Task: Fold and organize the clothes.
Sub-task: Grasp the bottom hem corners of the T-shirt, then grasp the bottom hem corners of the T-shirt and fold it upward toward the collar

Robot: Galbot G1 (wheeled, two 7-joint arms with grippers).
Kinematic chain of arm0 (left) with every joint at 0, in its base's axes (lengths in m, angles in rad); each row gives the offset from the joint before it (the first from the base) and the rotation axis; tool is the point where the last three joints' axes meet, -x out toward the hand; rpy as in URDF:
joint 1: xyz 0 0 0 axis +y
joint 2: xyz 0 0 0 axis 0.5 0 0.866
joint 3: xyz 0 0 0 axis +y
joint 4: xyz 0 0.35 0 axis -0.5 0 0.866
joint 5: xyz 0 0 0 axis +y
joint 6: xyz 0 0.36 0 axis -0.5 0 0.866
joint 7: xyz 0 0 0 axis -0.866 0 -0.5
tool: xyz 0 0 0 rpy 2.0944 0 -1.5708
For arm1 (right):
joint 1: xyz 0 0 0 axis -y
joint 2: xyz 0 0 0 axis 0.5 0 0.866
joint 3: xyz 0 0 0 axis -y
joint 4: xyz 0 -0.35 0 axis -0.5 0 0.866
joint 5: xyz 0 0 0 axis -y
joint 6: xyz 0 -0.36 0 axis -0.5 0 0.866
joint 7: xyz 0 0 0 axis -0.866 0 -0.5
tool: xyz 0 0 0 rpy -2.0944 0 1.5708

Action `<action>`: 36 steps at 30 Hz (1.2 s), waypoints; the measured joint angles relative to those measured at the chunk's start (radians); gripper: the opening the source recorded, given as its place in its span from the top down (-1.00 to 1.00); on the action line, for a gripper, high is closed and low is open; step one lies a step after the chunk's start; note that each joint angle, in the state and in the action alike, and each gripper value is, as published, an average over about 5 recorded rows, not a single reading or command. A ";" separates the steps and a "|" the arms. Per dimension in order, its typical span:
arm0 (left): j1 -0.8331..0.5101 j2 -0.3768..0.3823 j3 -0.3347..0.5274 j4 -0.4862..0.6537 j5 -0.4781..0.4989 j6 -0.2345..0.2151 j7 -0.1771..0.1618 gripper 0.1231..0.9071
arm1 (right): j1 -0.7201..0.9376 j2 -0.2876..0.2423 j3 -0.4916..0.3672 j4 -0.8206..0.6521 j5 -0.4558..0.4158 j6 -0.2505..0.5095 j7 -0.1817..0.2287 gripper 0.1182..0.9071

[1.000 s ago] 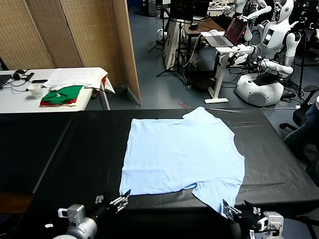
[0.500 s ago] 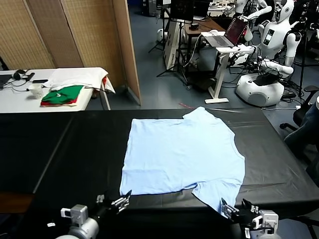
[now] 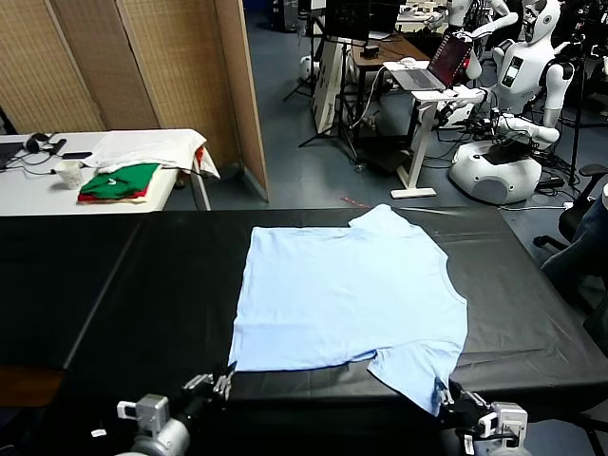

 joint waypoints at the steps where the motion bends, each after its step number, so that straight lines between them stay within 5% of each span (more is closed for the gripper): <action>1: 0.006 0.001 -0.003 -0.004 0.003 -0.002 -0.001 0.95 | -0.009 0.000 -0.002 0.007 -0.003 -0.001 0.002 0.94; 9: 0.080 0.011 -0.048 -0.045 0.019 -0.020 -0.016 0.95 | -0.045 0.000 -0.002 0.033 -0.004 0.004 0.000 0.94; 19: 0.140 -0.012 -0.095 -0.086 0.035 -0.078 -0.017 0.95 | 0.038 -0.031 0.017 -0.001 0.006 0.136 -0.089 0.94; 36: -0.121 -0.094 -0.033 0.059 0.109 -0.223 0.000 0.95 | 0.386 -0.107 -0.064 -0.268 -0.002 0.169 -0.098 0.94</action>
